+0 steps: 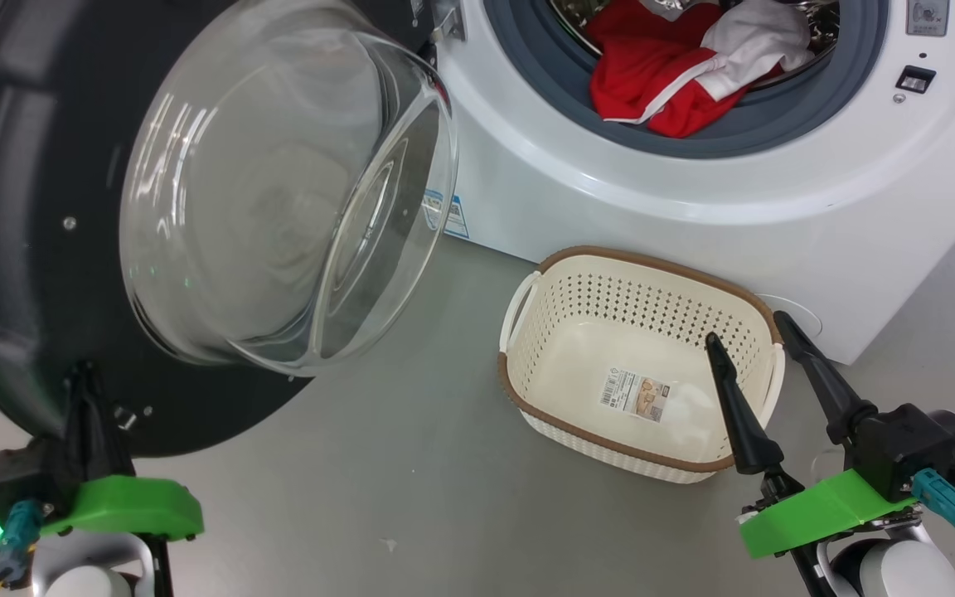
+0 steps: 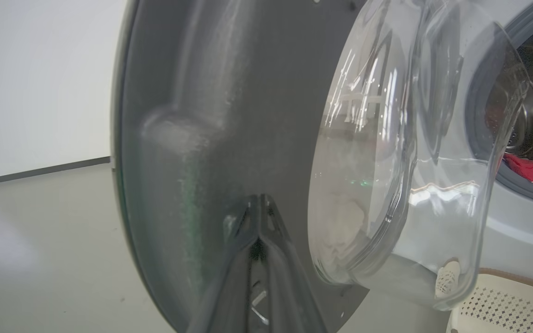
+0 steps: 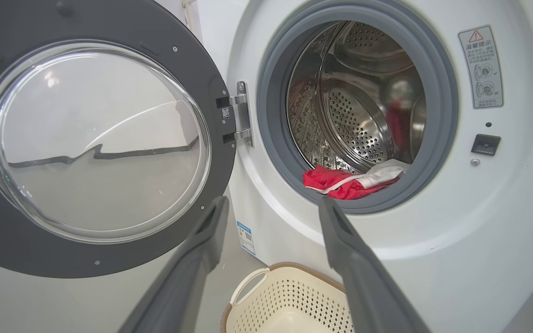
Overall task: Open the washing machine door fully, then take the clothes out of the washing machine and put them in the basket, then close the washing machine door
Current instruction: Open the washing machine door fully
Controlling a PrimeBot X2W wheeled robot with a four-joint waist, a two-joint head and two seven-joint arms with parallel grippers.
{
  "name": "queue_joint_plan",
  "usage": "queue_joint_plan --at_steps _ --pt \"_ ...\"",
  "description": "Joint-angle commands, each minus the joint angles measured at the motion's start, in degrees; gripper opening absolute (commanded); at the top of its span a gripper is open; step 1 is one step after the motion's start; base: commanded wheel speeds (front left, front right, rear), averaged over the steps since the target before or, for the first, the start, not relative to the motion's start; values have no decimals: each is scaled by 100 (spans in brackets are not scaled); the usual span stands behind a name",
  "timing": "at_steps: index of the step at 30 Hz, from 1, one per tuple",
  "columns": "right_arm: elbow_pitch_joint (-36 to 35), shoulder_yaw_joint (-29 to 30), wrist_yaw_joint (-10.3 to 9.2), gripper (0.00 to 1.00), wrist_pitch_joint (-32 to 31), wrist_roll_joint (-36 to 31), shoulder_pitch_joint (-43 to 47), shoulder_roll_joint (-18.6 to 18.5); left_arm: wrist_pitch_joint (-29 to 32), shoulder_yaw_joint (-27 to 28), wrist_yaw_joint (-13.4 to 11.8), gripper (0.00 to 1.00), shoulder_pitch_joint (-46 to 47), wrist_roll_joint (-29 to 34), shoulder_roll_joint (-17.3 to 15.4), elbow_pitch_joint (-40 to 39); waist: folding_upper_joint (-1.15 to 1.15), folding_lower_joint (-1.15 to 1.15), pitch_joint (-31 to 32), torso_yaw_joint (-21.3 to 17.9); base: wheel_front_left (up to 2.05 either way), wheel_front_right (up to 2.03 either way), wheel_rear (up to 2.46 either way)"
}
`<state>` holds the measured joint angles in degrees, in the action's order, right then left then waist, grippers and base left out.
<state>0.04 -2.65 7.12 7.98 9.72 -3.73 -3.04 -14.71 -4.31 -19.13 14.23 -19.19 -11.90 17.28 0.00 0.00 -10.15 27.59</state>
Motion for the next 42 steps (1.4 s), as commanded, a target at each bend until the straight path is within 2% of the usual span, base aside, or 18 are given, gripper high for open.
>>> queue_joint_plan --at_steps 1,11,31,42 --pt "-203 -137 36 100 -45 -70 -112 16 -28 372 -32 0 256 -10 -326 -14 0 0 -21 11 0 0 0" --pt "-310 -216 36 100 -174 -137 -92 16 -29 745 4 0 409 110 -547 260 0 0 -27 5 0 0 0" --pt "-456 -296 36 100 -328 -244 -117 16 -29 1105 429 0 820 210 -530 912 0 0 -147 -97 0 0 0" --pt "-480 -307 36 100 -372 -292 -168 16 -29 1309 554 0 1116 304 -600 1365 0 0 -220 -199 0 0 0"
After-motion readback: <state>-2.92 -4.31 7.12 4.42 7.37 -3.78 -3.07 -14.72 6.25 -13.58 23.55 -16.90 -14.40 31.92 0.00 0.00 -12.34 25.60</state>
